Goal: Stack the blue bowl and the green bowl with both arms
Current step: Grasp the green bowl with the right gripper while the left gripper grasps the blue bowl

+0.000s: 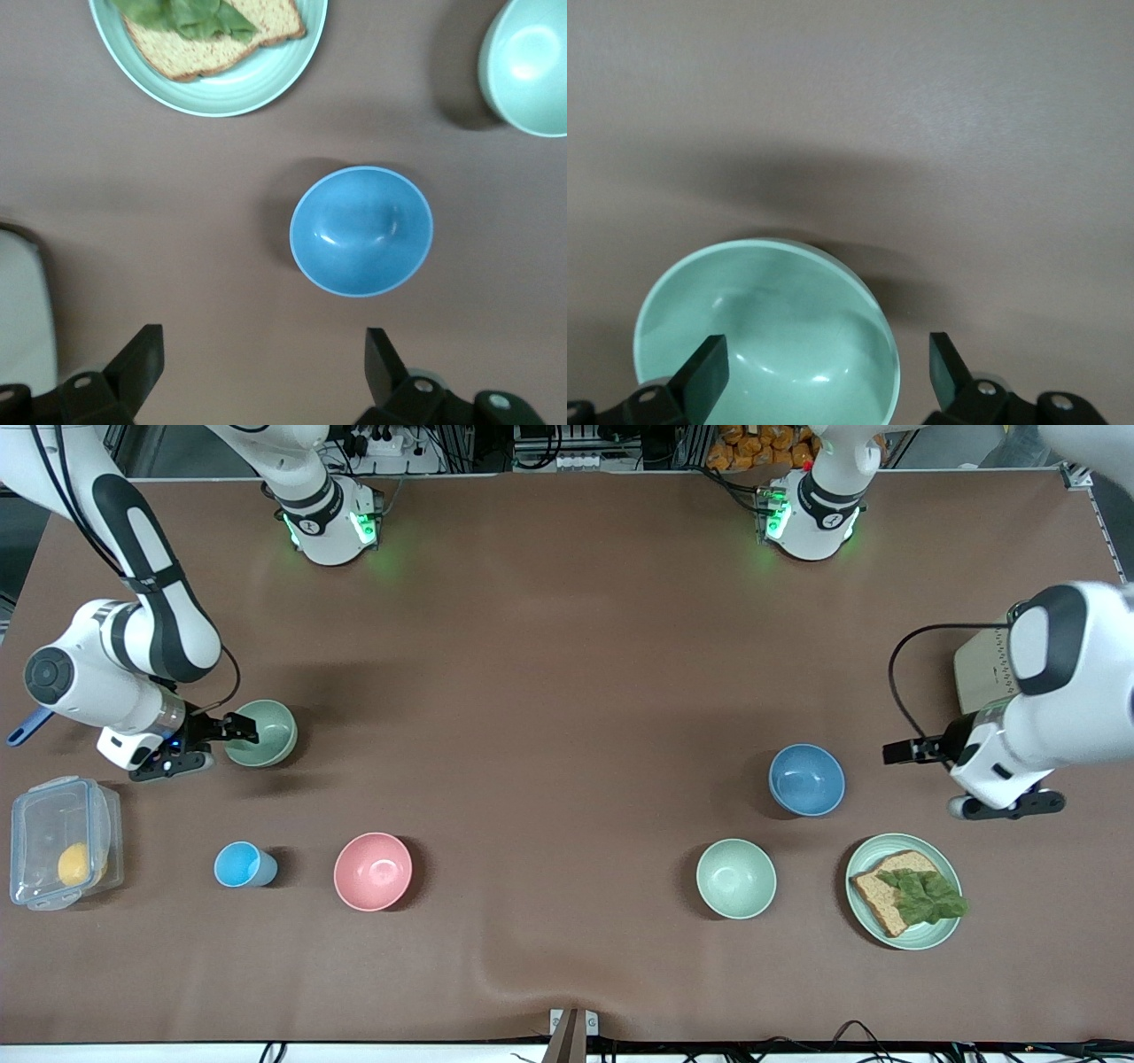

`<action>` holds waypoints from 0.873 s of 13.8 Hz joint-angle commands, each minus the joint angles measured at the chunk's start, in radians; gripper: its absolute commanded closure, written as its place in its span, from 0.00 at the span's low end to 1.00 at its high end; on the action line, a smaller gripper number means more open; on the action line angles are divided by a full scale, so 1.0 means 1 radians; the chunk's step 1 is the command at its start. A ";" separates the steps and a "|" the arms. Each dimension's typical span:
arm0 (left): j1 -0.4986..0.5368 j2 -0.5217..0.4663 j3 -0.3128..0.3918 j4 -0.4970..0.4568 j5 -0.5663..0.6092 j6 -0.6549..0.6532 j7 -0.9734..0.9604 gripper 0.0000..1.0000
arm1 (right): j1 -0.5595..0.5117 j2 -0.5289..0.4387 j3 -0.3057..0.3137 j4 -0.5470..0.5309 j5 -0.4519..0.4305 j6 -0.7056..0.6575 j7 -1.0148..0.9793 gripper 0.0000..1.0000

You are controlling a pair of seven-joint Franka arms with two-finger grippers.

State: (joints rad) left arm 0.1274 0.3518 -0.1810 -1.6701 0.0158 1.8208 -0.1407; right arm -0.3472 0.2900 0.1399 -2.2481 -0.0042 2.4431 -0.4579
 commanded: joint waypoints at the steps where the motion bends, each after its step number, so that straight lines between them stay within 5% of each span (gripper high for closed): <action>1: 0.009 0.073 -0.006 -0.023 0.032 0.073 0.020 0.00 | -0.070 0.047 0.017 -0.008 -0.005 0.074 -0.114 0.00; 2: 0.008 0.102 -0.006 -0.023 0.047 0.098 0.020 0.00 | -0.085 0.067 0.017 -0.008 -0.005 0.100 -0.139 0.01; 3: 0.005 0.130 -0.006 -0.023 0.049 0.122 0.020 0.00 | -0.091 0.075 0.017 -0.008 -0.005 0.106 -0.142 0.14; 6: 0.003 0.197 -0.006 -0.023 0.050 0.146 0.018 0.00 | -0.091 0.074 0.017 -0.013 0.001 0.106 -0.133 0.93; 7: 0.000 0.214 -0.006 -0.023 0.050 0.146 0.018 0.00 | -0.090 0.074 0.017 -0.015 0.003 0.105 -0.127 1.00; 12: -0.011 0.289 -0.006 -0.022 0.050 0.173 0.004 0.00 | -0.082 0.064 0.020 -0.008 0.003 0.079 -0.108 1.00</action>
State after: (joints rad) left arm 0.1180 0.6081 -0.1844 -1.7028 0.0438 1.9729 -0.1391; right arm -0.4239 0.3648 0.1496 -2.2523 -0.0001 2.5283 -0.5790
